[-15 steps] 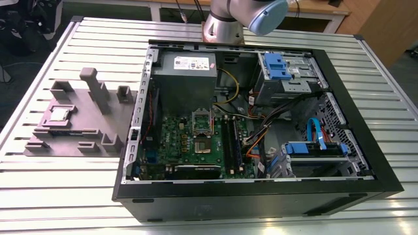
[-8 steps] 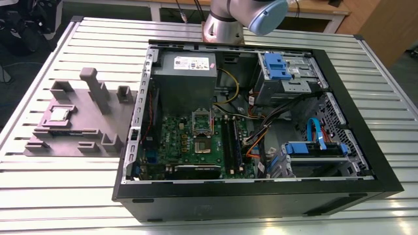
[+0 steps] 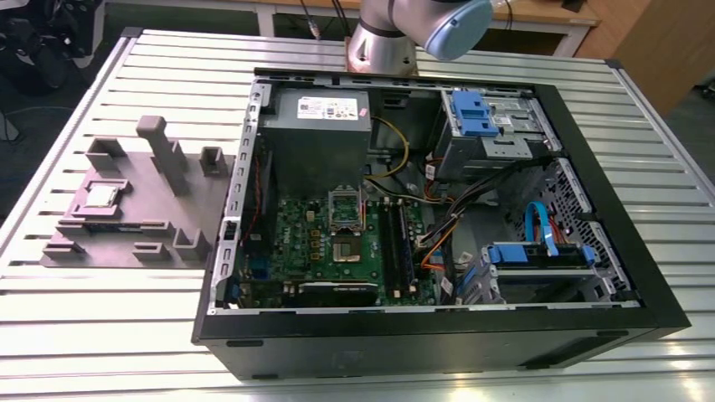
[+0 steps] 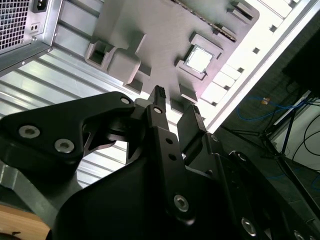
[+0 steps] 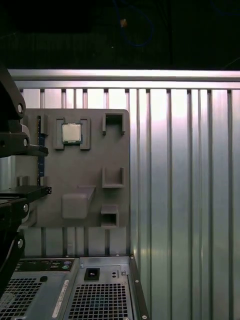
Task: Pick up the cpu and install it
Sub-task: 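Pick up the cpu and move it towards the insertion slot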
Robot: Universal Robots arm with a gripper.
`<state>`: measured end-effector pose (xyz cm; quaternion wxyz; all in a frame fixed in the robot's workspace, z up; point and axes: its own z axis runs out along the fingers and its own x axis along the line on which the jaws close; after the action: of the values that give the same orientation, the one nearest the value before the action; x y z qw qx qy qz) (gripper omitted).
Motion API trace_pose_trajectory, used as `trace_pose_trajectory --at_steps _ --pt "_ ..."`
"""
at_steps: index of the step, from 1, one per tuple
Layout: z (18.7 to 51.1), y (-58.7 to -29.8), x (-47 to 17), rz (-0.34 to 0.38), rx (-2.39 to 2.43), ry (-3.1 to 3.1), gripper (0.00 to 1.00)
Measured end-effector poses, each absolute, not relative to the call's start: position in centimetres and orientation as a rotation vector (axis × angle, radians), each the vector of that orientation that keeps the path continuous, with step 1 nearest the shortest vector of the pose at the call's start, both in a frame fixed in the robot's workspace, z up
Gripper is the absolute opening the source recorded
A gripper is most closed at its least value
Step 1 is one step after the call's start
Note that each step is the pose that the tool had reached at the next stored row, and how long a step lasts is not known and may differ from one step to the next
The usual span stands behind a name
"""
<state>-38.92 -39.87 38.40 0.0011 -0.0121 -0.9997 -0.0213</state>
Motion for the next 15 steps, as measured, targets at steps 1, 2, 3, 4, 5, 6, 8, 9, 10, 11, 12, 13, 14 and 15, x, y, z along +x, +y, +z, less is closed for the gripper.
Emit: trace_pose_trajectory --at_steps 1,2,3,4,5,6,8,9,10,11,12,13,14,15 --pt "38.4 -39.9 -39.0 -0.067 -0.038 -3.138 0.37" --pt "38.4 -39.9 -39.1 -0.067 -0.038 -3.139 0.37" --pt "38.4 -39.9 -39.3 -0.067 -0.038 -3.138 0.37" --pt "38.4 -39.9 -39.4 -0.067 -0.038 -3.138 0.37" --pt "38.4 -39.9 -39.5 -0.067 -0.038 -3.139 0.37" --pt "38.3 -39.9 -39.7 -0.067 -0.038 -3.139 0.37" --pt "38.2 -39.9 -40.1 -0.067 -0.035 -3.138 0.37" --pt "38.1 -39.9 -40.3 -0.067 -0.031 -3.138 0.37" --pt "37.9 -39.9 -40.6 -0.067 -0.021 -3.138 0.37" --pt "37.8 -39.9 -40.7 -0.067 -0.016 -3.138 0.37" --pt "37.6 -39.9 -40.8 -0.068 -0.009 -3.138 0.37" --pt "37.5 -39.9 -40.8 -0.068 -0.006 -3.138 0.37" --pt "37.5 -39.9 -40.9 -0.068 -0.006 -3.138 0.37" --pt "37.5 -39.9 -40.9 -0.068 -0.006 -3.138 0.37"
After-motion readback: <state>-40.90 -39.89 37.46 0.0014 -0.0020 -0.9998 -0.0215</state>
